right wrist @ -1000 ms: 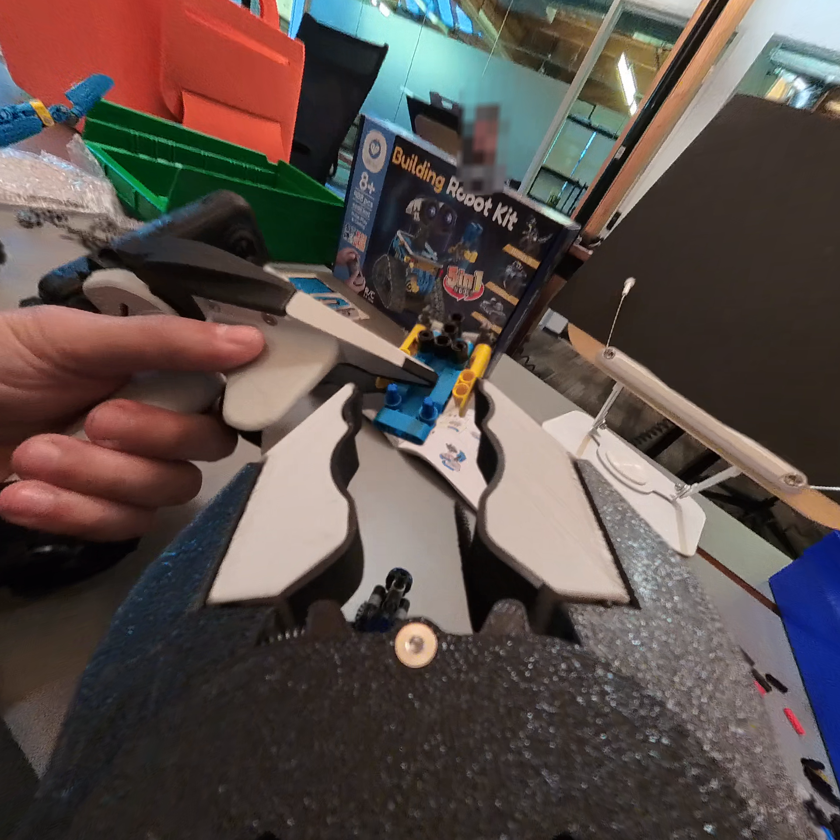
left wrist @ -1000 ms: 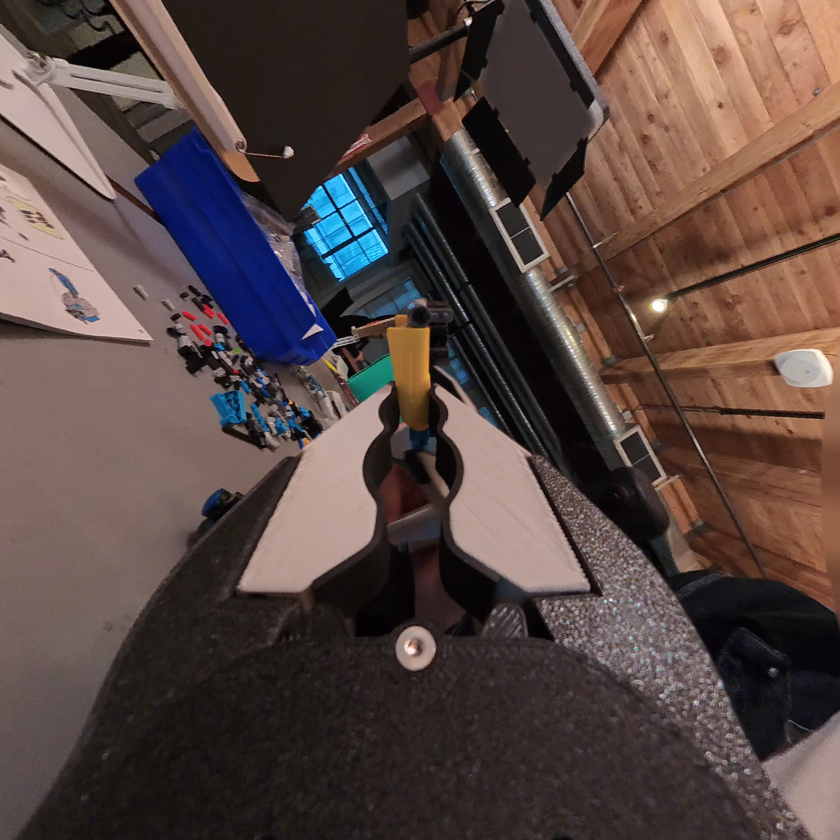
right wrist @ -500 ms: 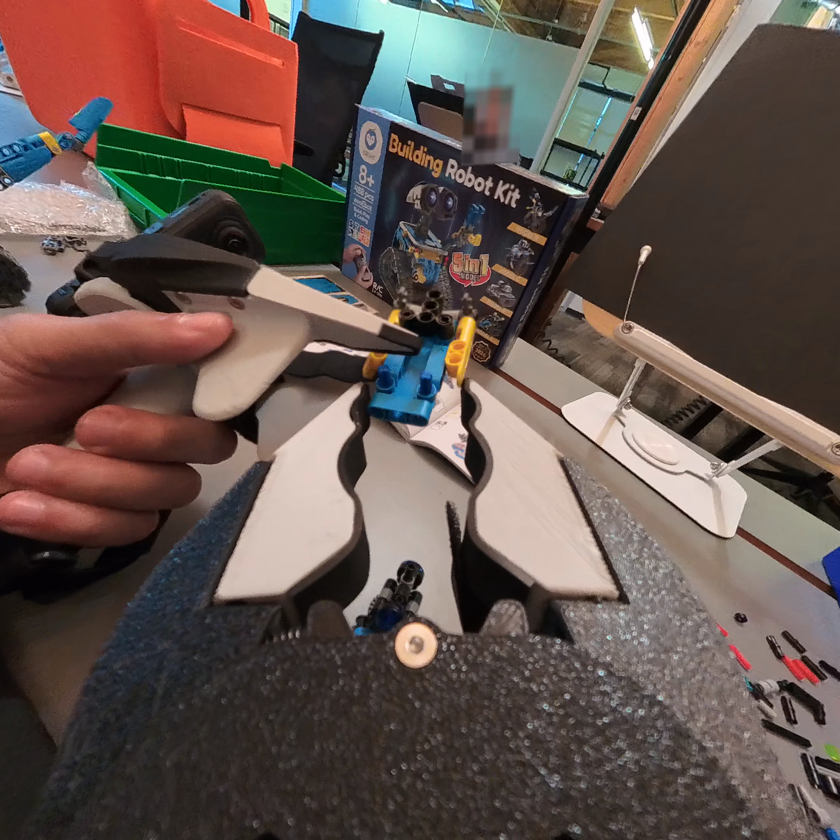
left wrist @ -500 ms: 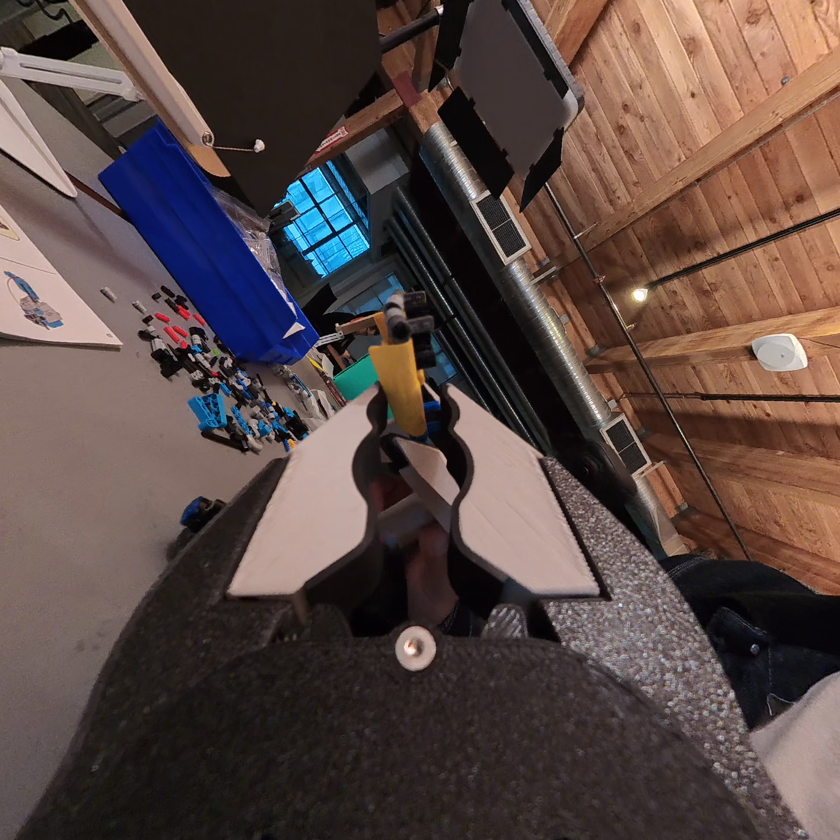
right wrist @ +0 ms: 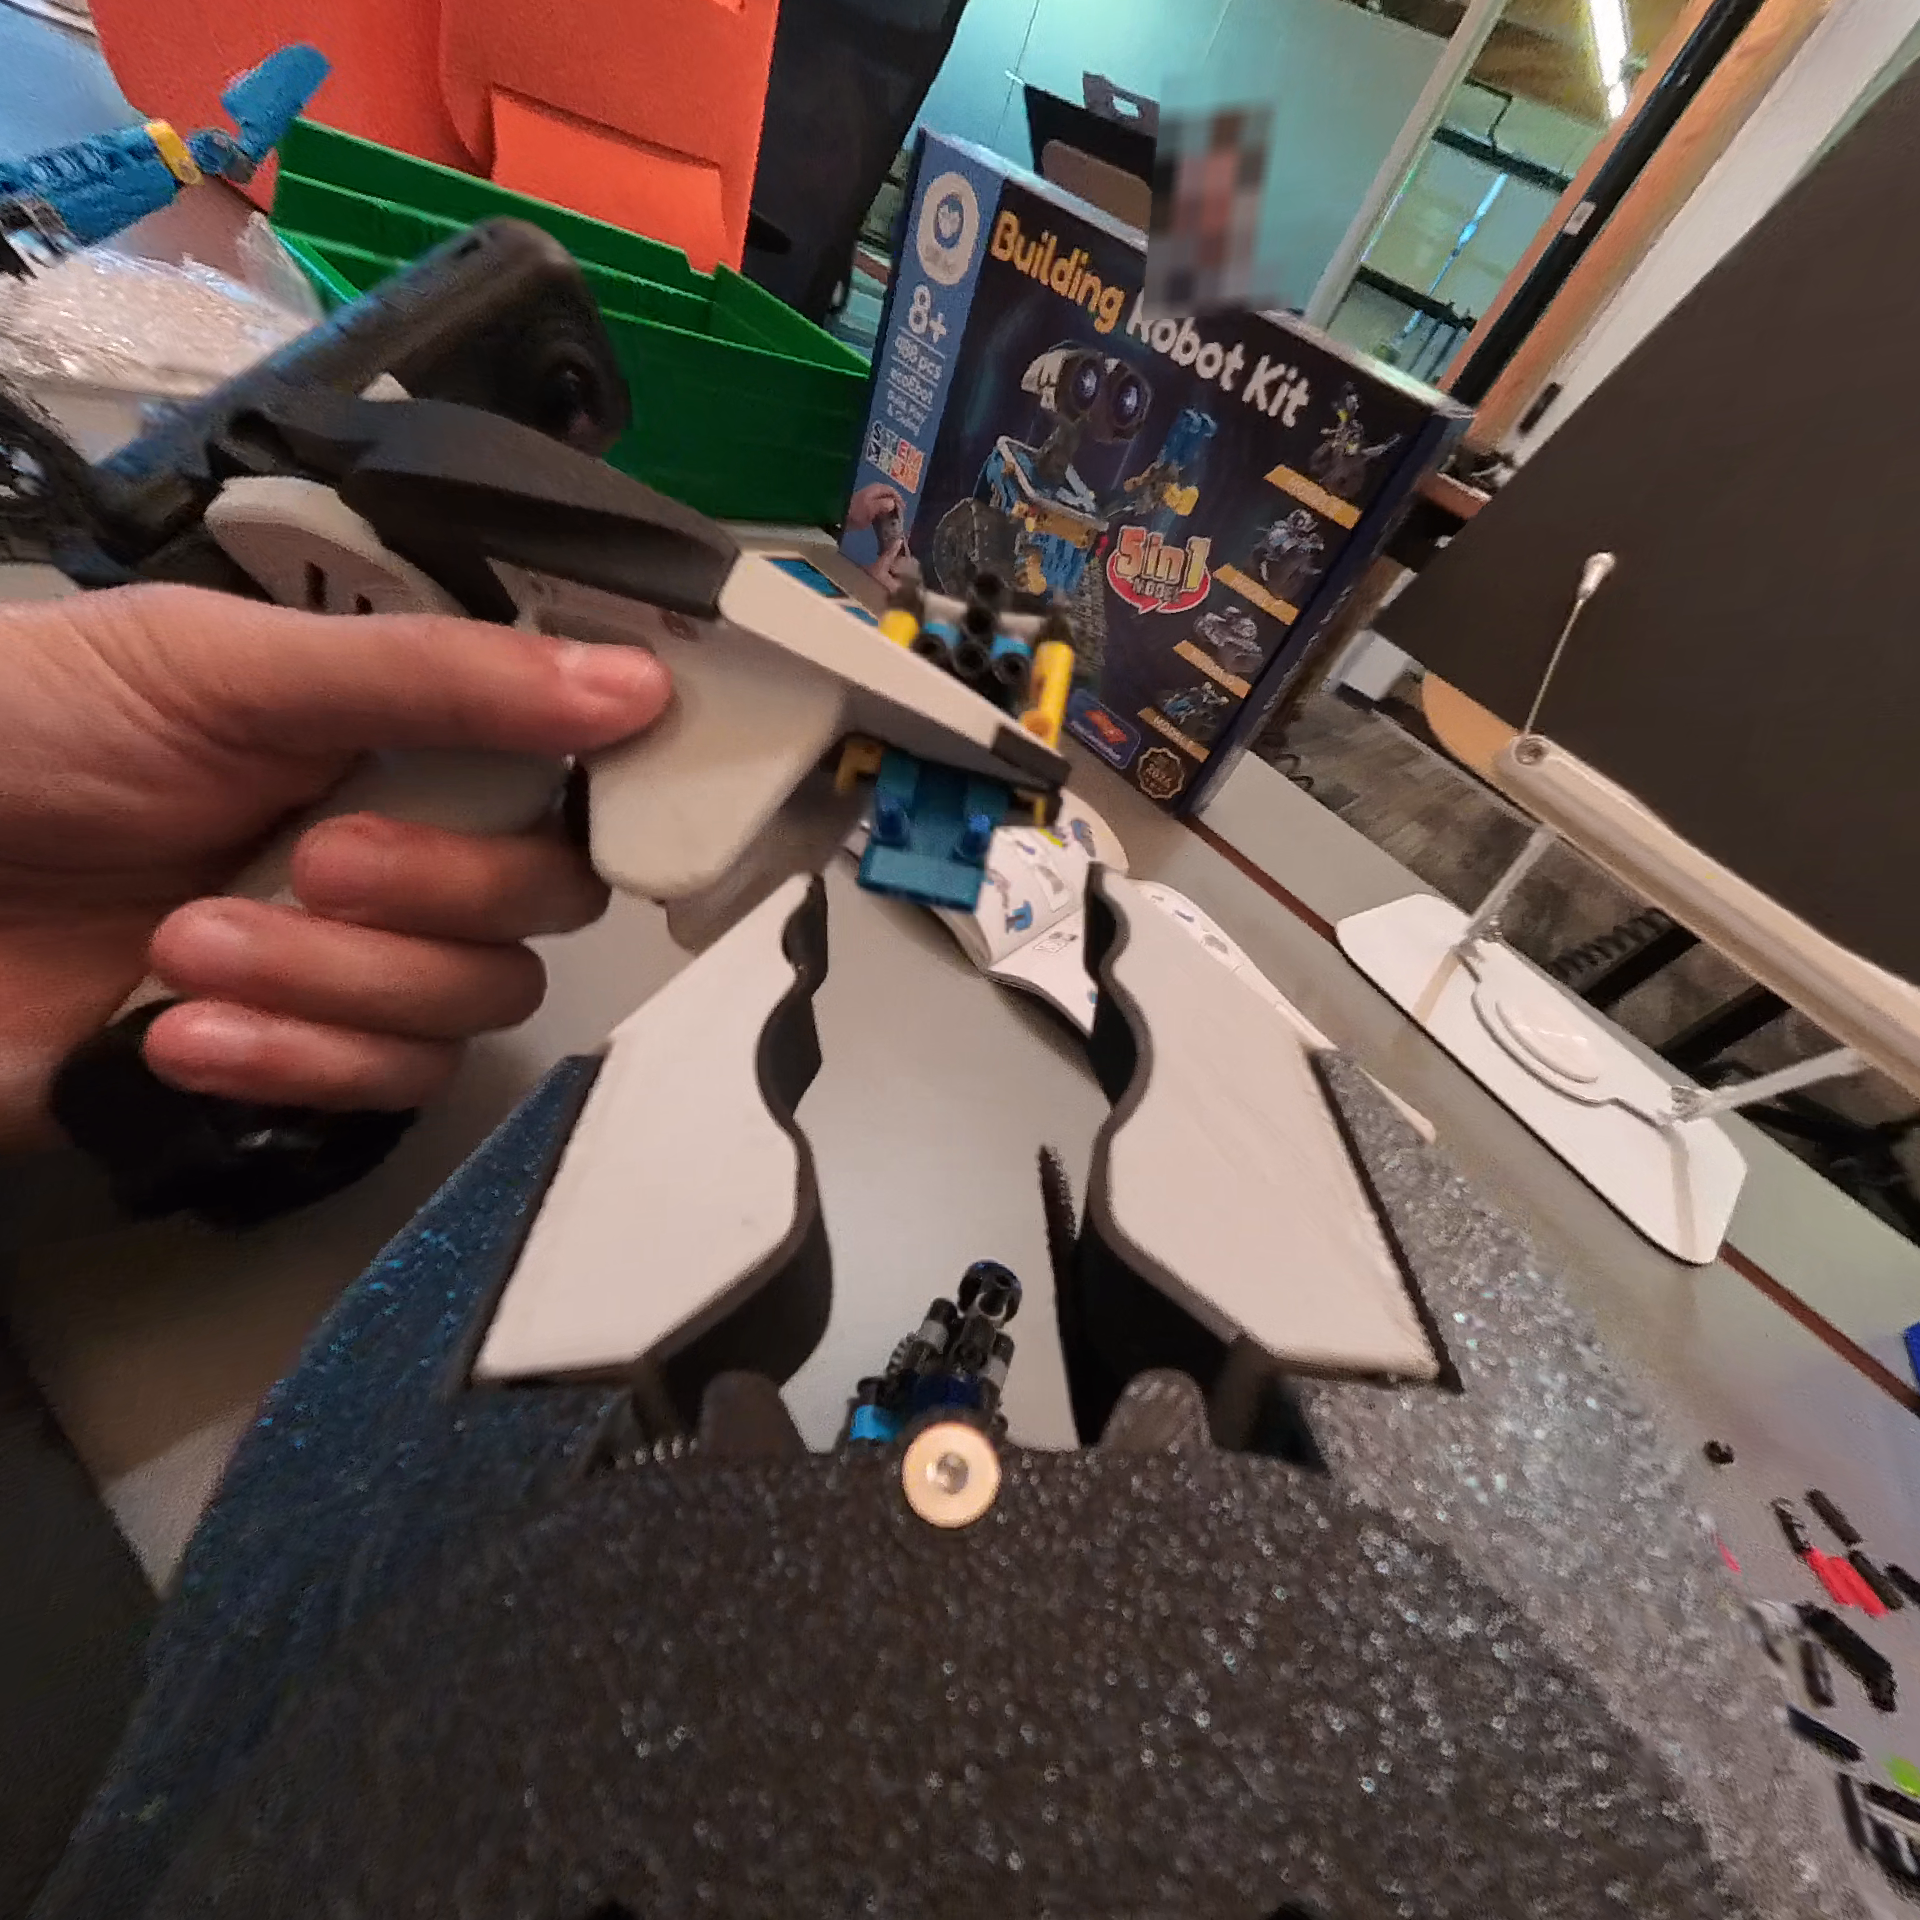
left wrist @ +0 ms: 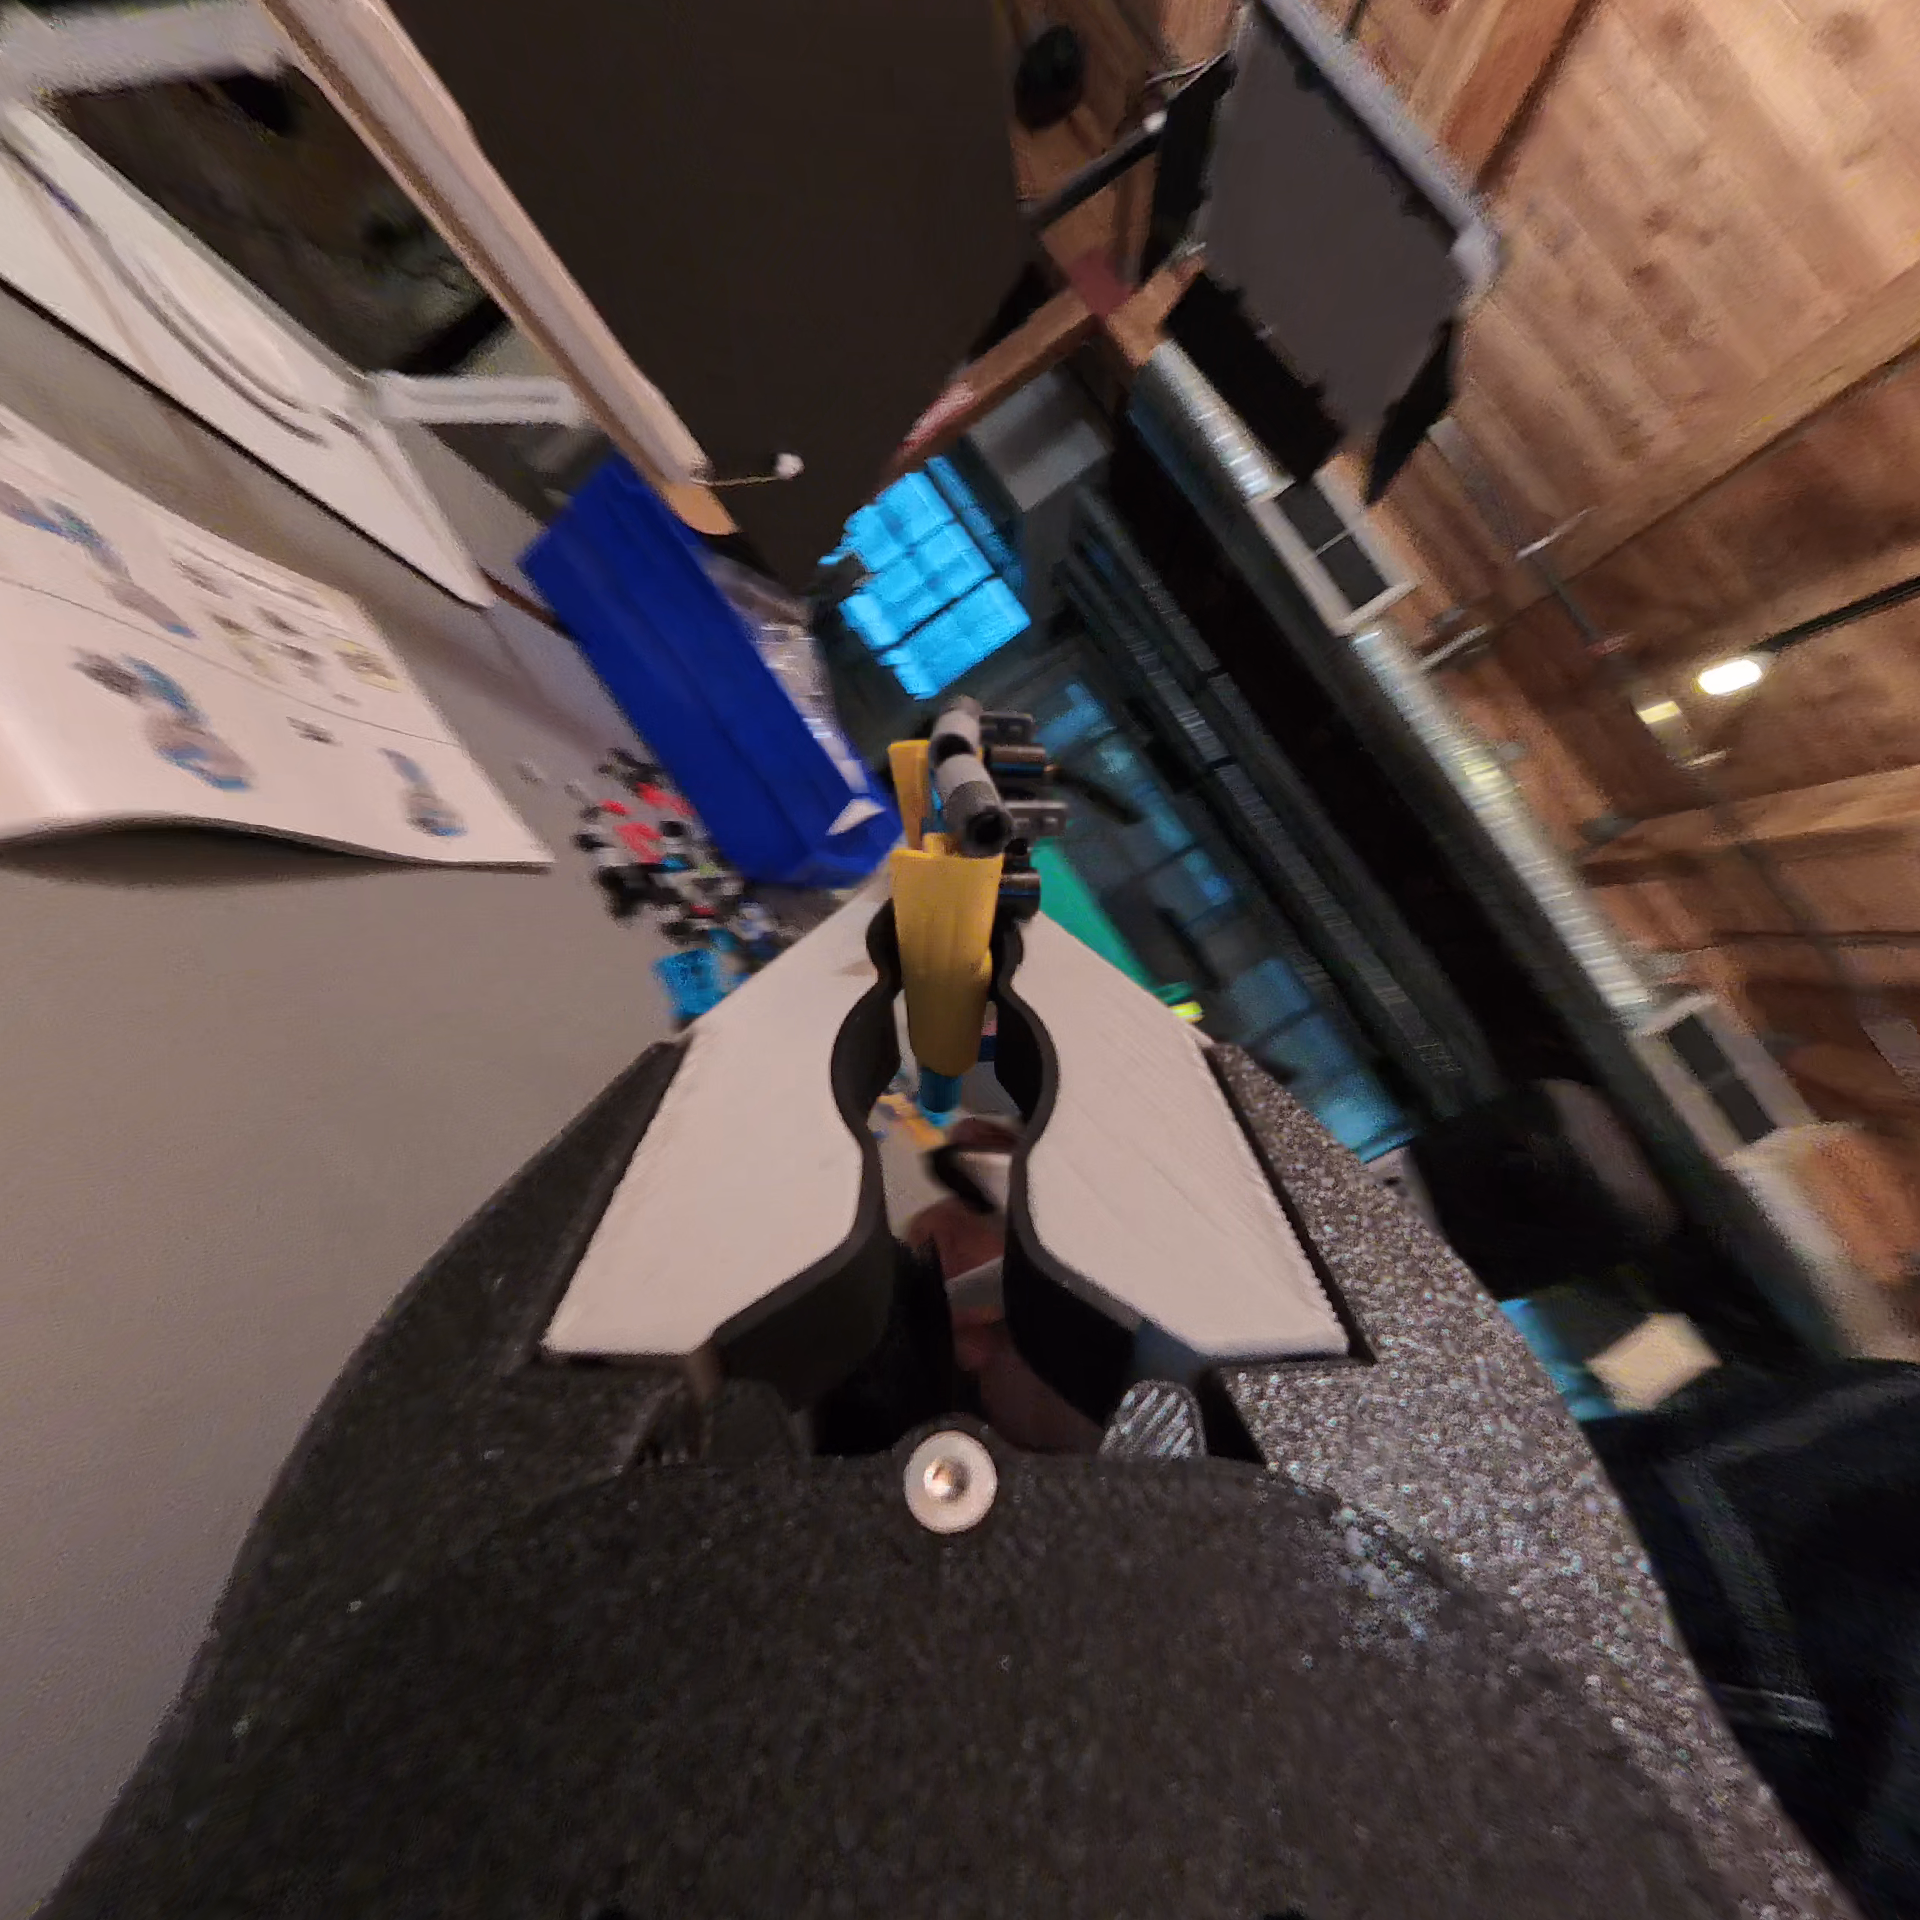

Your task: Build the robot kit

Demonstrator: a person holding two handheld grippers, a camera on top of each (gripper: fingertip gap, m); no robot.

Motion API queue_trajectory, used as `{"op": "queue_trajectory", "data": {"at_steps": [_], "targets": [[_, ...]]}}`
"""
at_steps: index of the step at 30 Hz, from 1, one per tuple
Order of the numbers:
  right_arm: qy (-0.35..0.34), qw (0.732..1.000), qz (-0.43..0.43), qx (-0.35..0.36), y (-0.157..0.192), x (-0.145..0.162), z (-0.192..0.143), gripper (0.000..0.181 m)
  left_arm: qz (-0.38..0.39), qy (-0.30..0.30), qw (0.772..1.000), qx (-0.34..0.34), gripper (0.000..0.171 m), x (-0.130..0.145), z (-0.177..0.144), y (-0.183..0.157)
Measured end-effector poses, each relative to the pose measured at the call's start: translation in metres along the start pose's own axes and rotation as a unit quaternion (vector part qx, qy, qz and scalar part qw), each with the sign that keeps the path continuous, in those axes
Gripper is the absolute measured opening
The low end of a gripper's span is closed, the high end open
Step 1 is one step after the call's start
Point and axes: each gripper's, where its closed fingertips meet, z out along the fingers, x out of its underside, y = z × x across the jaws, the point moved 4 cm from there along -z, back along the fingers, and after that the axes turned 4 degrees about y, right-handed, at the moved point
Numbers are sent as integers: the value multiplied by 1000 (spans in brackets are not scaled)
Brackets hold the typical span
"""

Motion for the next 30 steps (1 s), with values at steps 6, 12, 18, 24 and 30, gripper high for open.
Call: {"op": "queue_trajectory", "data": {"at_steps": [6,12,18,24,30], "targets": [[50,991,94,-84,-36,29,-21,49,162,89,958,-217,11,-3,-21,31],[236,933,138,-235,-29,96,-45,38,288,171,894,-299,11,6,-18,39],[278,916,127,-261,-16,116,-47,39,257,237,897,-272,12,33,-9,45],[271,895,103,-341,24,98,-54,33,245,238,903,-262,12,33,-10,44],[283,894,145,-316,16,97,-47,38,214,286,896,-265,12,49,-13,54]]}}
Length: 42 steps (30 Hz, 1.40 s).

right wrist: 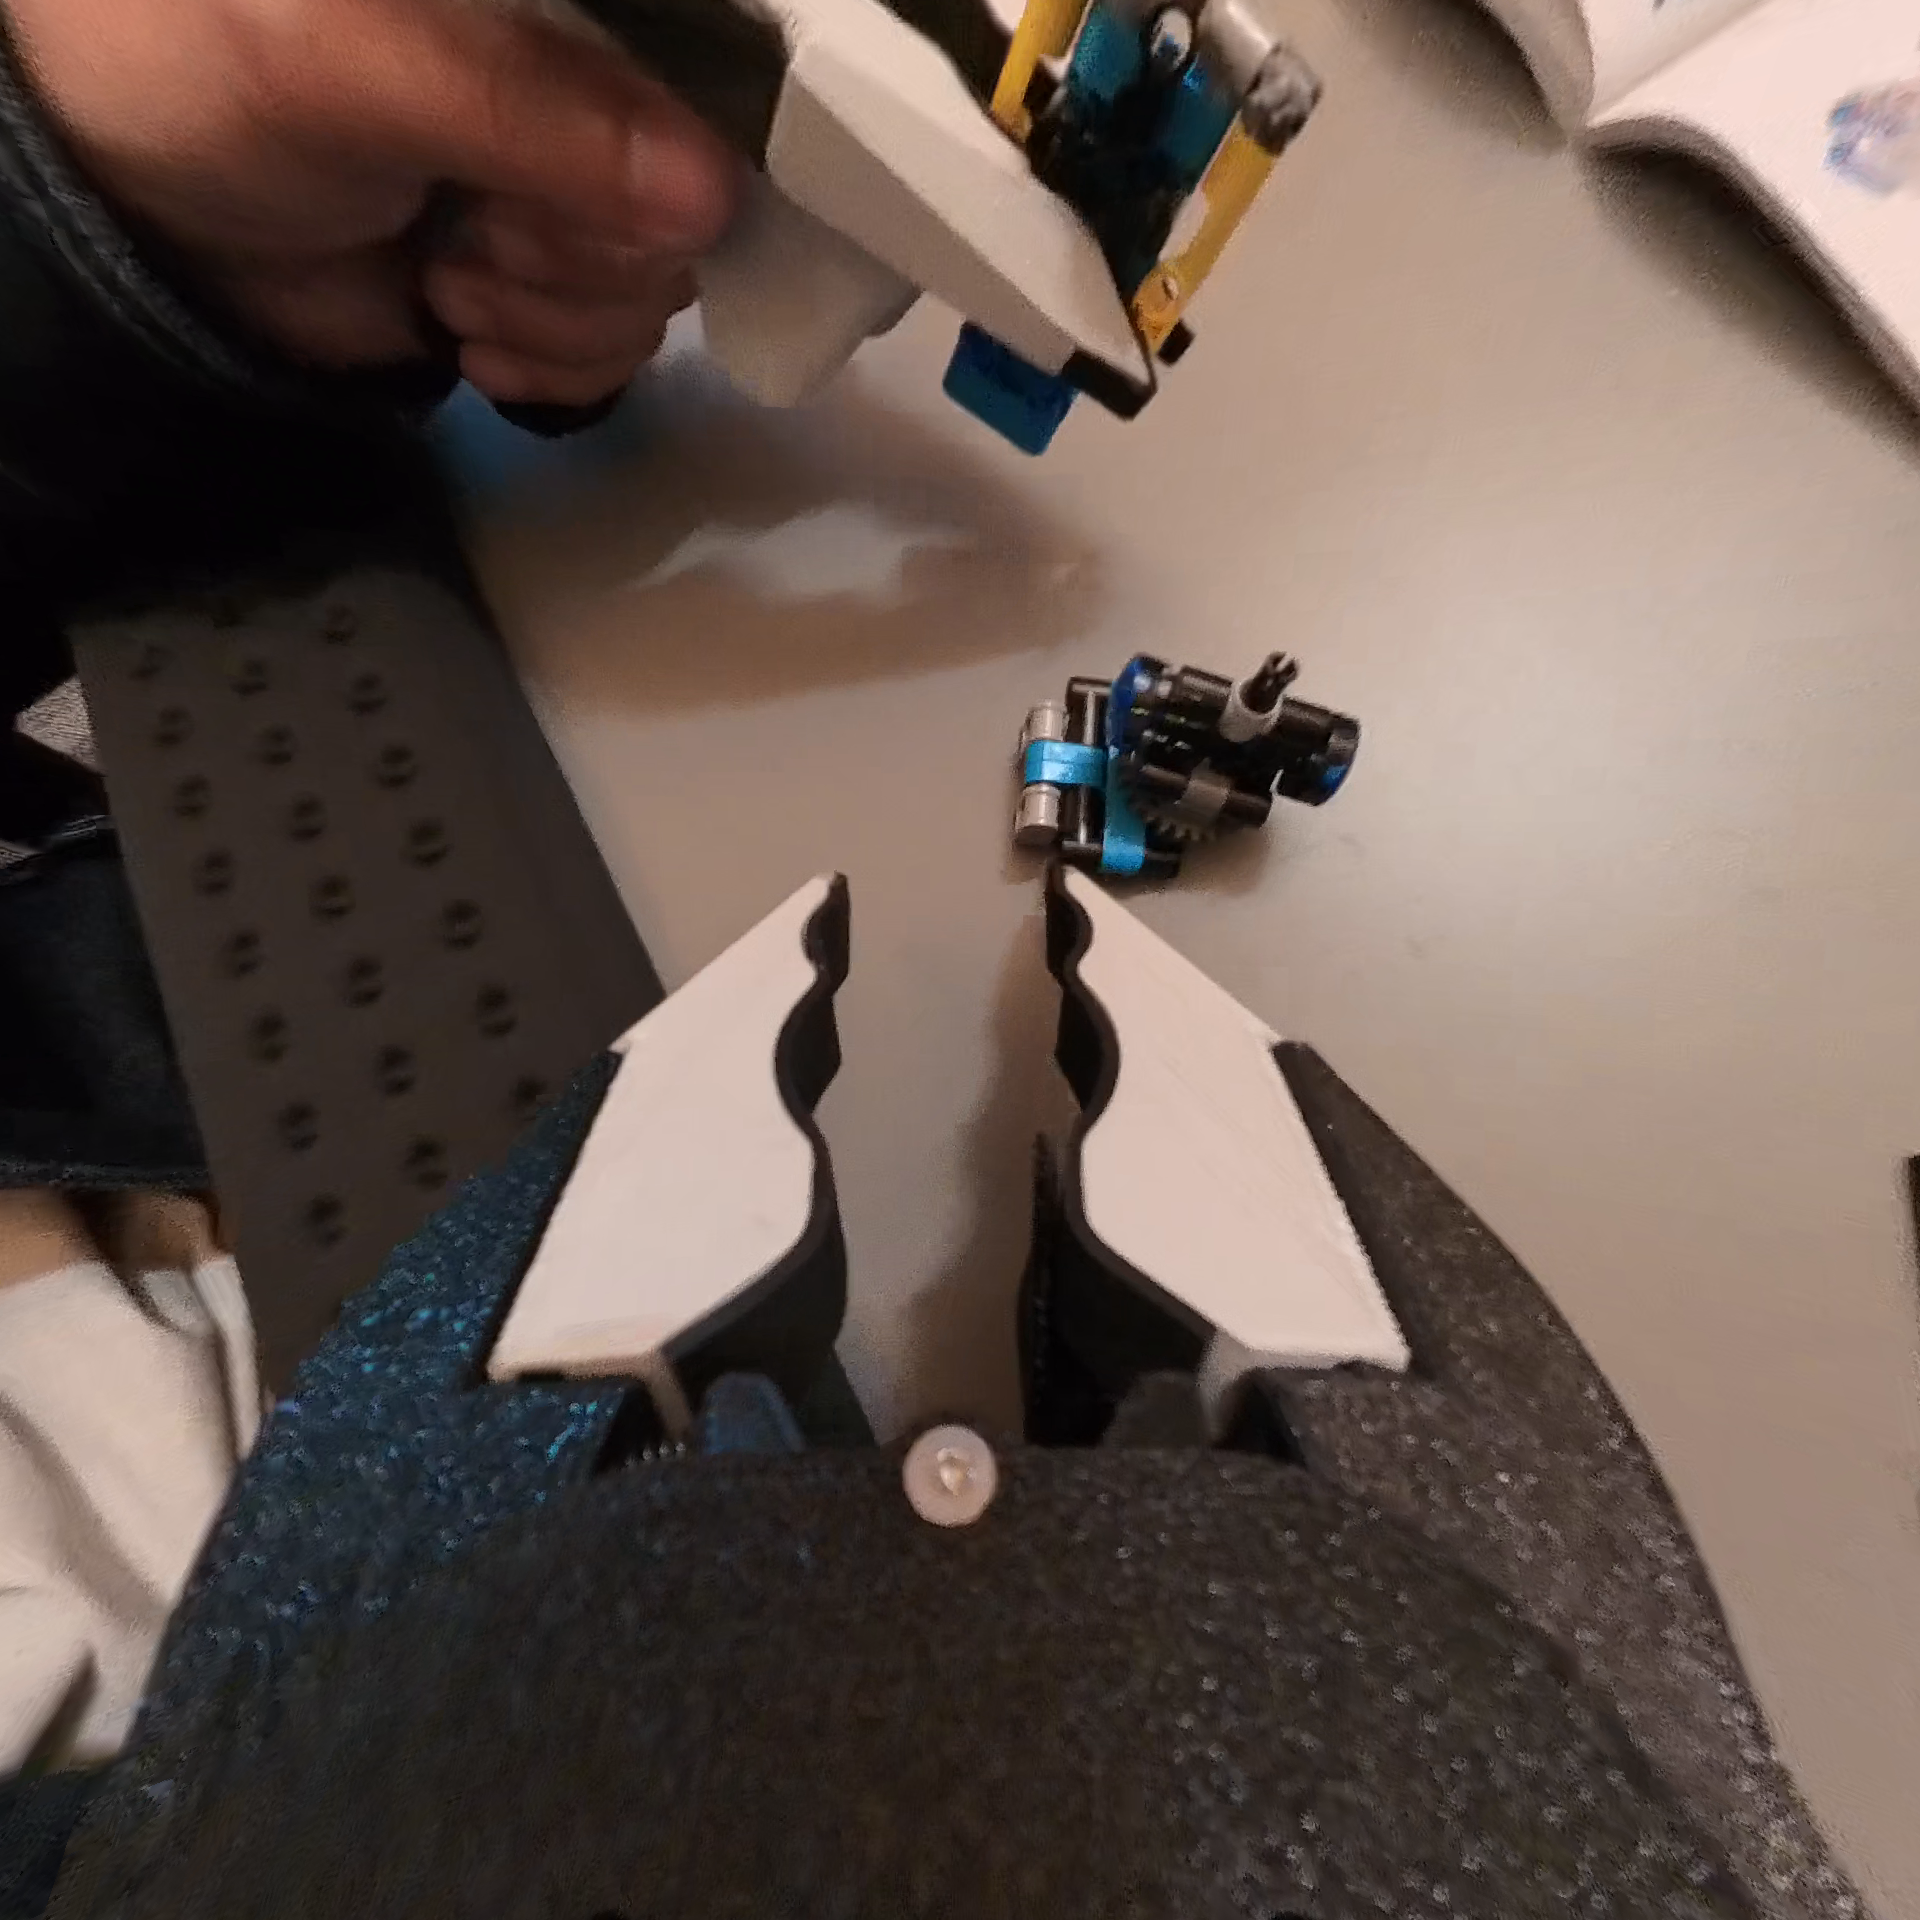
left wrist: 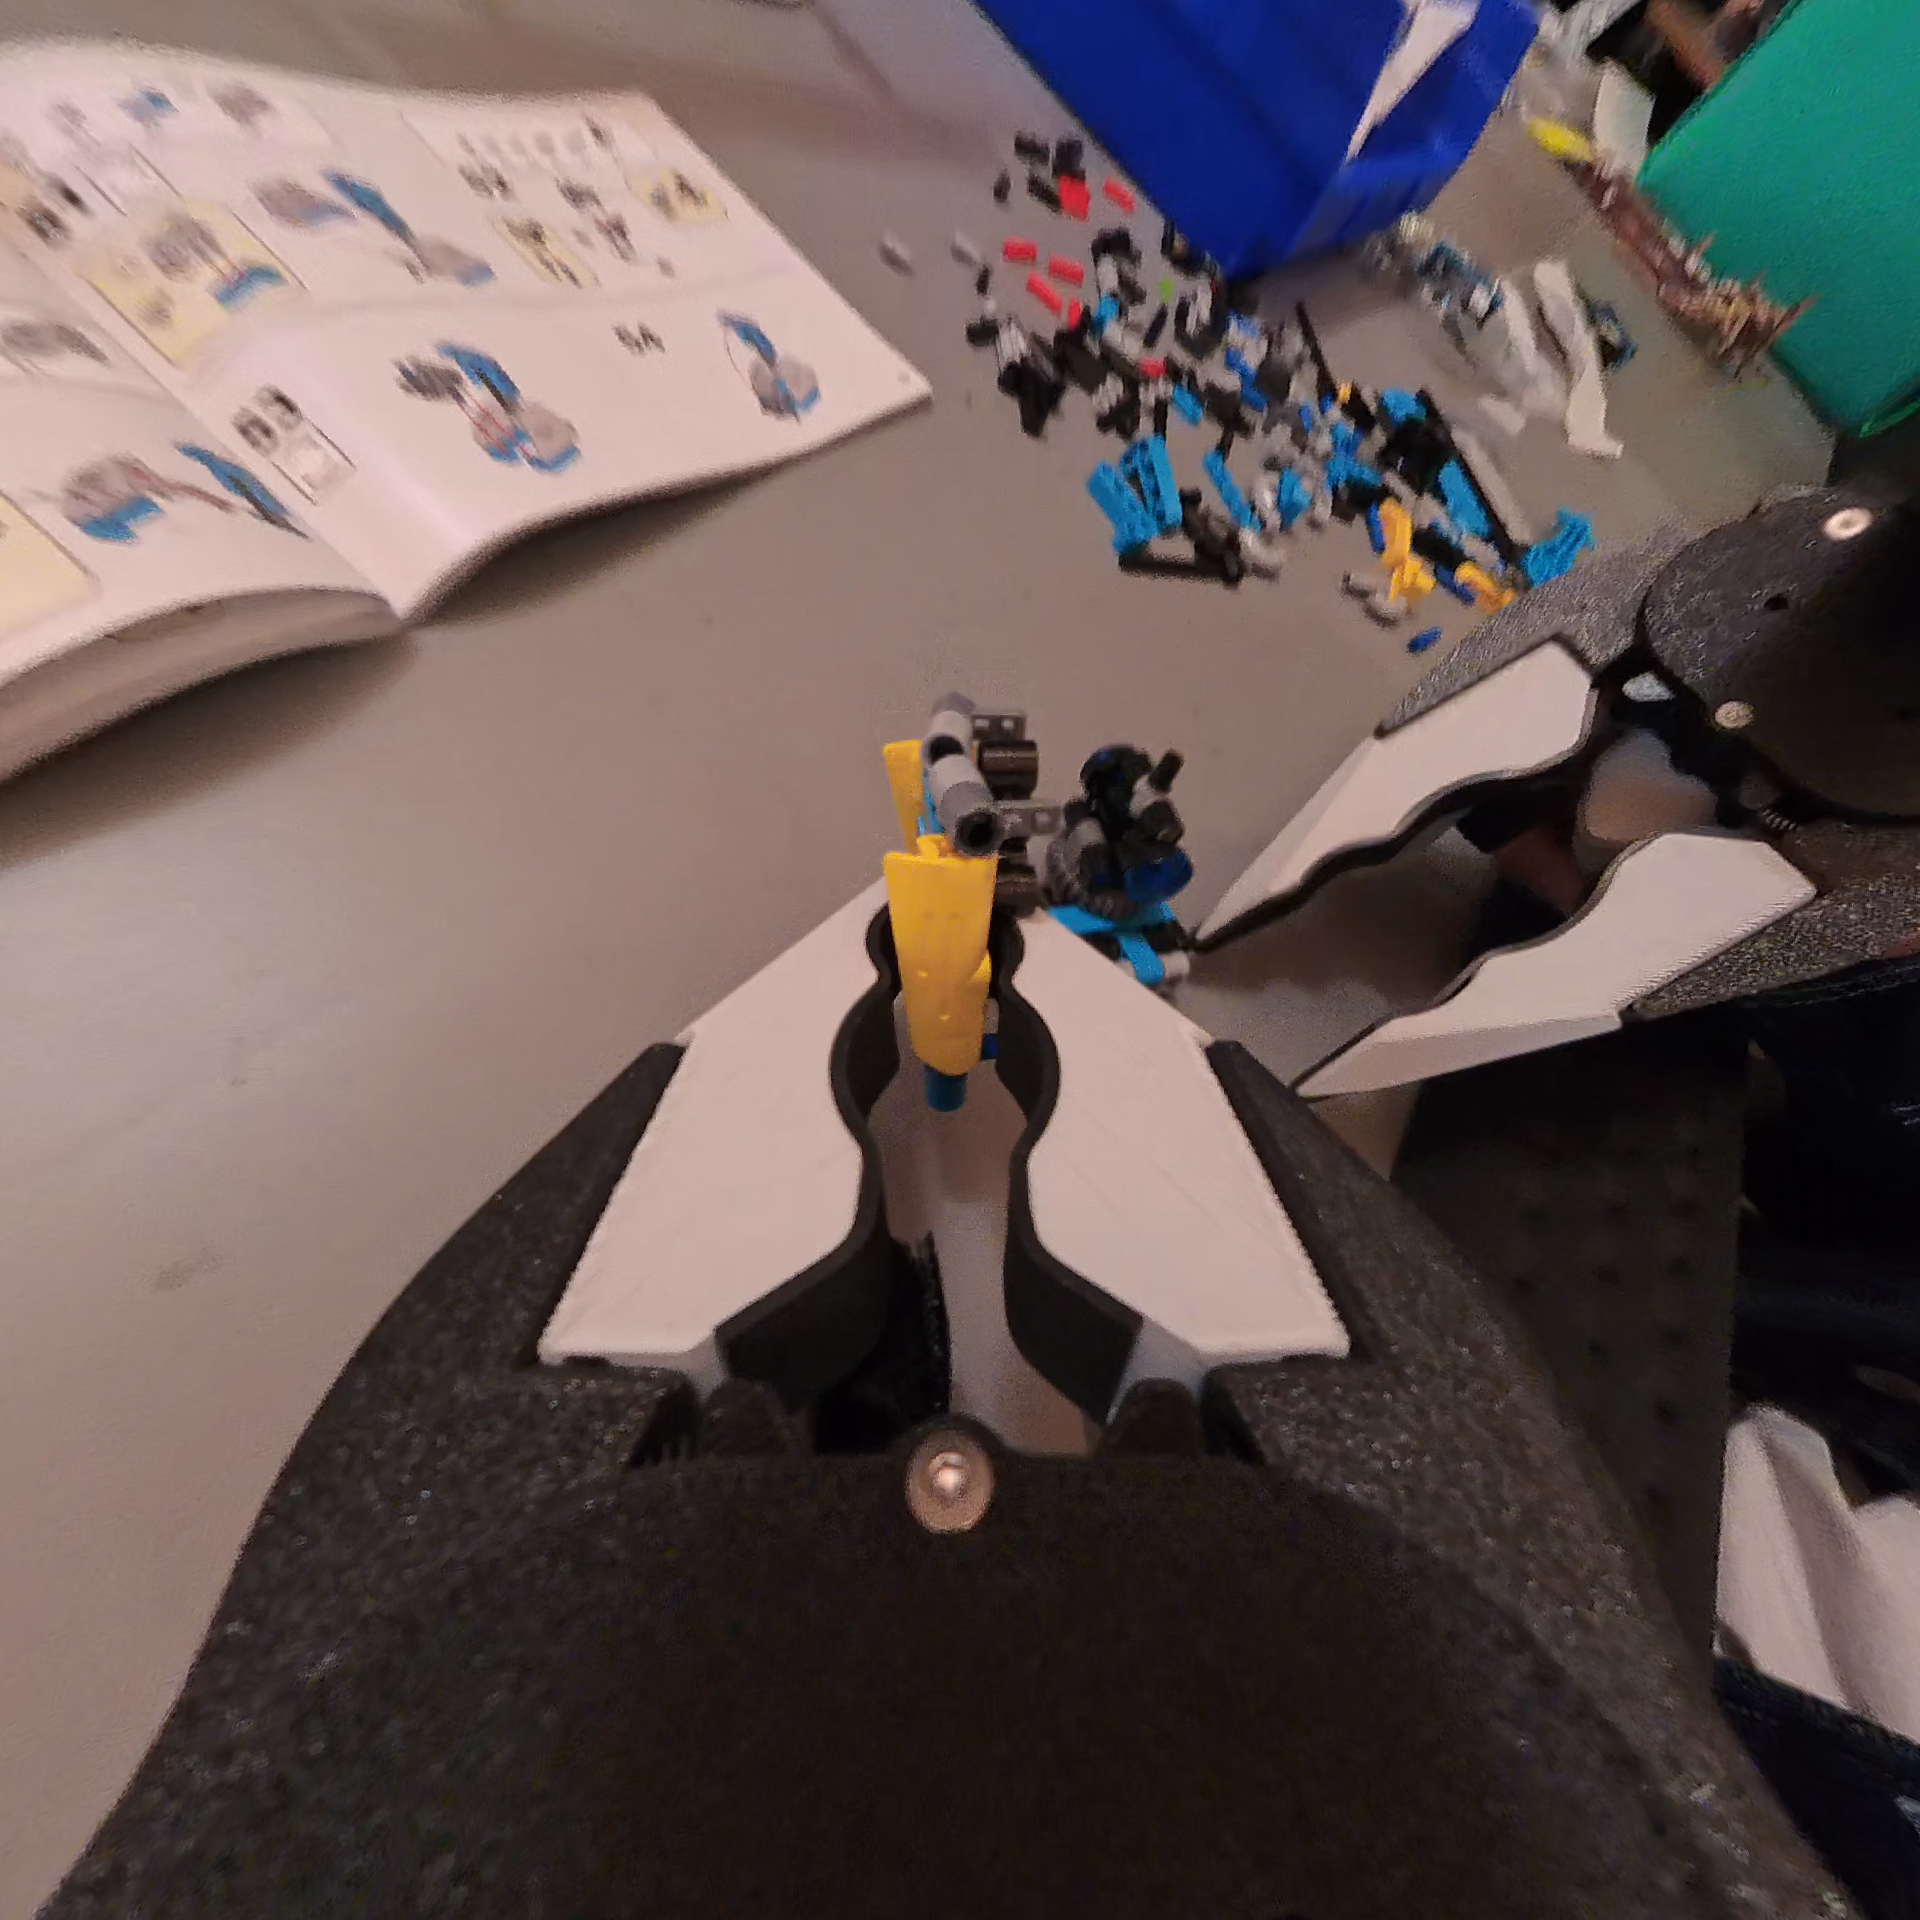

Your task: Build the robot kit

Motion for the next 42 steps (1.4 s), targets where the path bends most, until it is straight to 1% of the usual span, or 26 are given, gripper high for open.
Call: {"op": "queue_trajectory", "data": {"at_steps": [2,4,7,11,14,17,18,19,20,21,22,23,24,25,27,29,30,32,33,34,36,37,38,40,41,42], "targets": [[14,999,-8,45,-4,3,8,46,3,40,999,-2,11,11,9,-1],[13,997,-13,73,-8,1,11,51,-3,68,998,15,11,20,16,-8],[1,997,4,71,-13,-5,14,58,-12,82,996,36,11,24,23,-19],[-5,993,15,116,-24,-10,17,65,-19,97,993,65,11,29,28,-30],[-23,985,15,171,-31,-17,11,62,-30,71,996,54,11,21,21,-21],[-46,980,-6,192,-27,-22,1,50,-45,12,998,33,11,6,4,-5],[-50,983,-27,176,-21,-23,-1,48,-50,-9,998,36,12,0,-2,-2],[-42,983,-63,168,-17,-22,-3,51,-54,-27,998,35,12,-5,-6,1],[-30,977,-120,171,-16,-21,-7,57,-53,-37,998,28,12,-7,-9,4],[-17,966,-197,165,-11,-19,-12,56,-47,-39,998,21,12,-8,-11,6],[7,947,-275,165,-8,-18,-15,54,-40,-39,998,10,12,-8,-12,9],[33,920,-353,165,-5,-18,-18,52,-34,-43,999,-4,12,-8,-13,12],[65,886,-430,162,-3,-16,-19,51,-26,-47,998,-19,11,-9,-15,15],[103,841,-503,172,-4,-16,-18,51,-18,-52,998,-34,12,-10,-17,18],[166,723,-643,190,-10,-14,-14,58,-1,-64,996,-70,12,-13,-24,27],[197,605,-748,186,-15,-13,-9,59,13,-70,992,-104,12,-14,-30,36],[210,560,-782,174,-17,-11,-6,62,16,-71,990,-118,12,-14,-33,40],[226,489,-830,146,-21,-8,0,62,17,-73,988,-134,12,-14,-36,45],[225,462,-849,124,-19,-7,1,61,14,-75,988,-135,12,-14,-37,46],[225,445,-860,113,-18,-9,3,65,12,-77,988,-132,12,-14,-38,46],[253,437,-857,100,-19,-11,5,64,11,-76,989,-123,12,-14,-36,44],[266,418,-863,102,-22,-12,6,67,12,-76,990,-120,12,-15,-36,43],[279,403,-867,94,-23,-12,5,64,14,-76,990,-117,12,-15,-35,41],[305,404,-858,85,-23,-15,5,63,17,-79,990,-113,12,-16,-35,39],[312,397,-859,87,-23,-18,7,63,16,-79,990,-112,12,-16,-36,38],[311,379,-867,89,-22,-20,10,63,14,-80,991,-109,12,-16,-36,38]]}}
